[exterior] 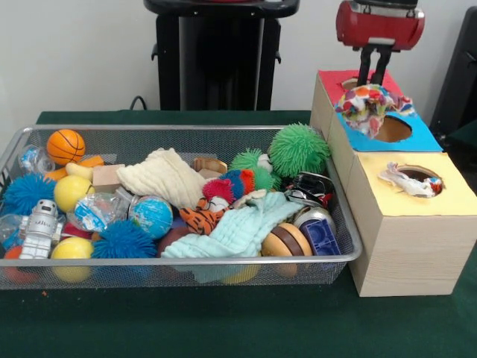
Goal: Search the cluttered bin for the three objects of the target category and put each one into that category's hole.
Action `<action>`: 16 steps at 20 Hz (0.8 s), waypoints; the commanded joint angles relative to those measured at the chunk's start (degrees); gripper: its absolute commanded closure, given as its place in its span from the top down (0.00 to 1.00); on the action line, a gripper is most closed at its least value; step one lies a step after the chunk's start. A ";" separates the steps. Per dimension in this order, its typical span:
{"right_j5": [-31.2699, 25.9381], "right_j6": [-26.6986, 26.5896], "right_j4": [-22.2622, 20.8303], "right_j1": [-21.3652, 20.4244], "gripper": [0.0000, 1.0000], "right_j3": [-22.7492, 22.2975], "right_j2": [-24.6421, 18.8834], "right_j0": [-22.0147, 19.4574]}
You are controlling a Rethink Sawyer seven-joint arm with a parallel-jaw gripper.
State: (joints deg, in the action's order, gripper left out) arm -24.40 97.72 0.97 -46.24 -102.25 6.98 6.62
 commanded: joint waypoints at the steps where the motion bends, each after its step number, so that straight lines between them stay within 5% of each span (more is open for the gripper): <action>1: -1.09 17.78 5.59 7.85 0.00 9.32 2.01 0.93; 10: -7.37 20.46 9.66 13.40 0.00 19.19 5.37 4.53; 16: -6.54 20.01 10.88 15.14 0.00 18.50 5.09 4.52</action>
State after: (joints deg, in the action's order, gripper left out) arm -24.48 102.83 8.81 -35.63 -87.35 11.96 11.36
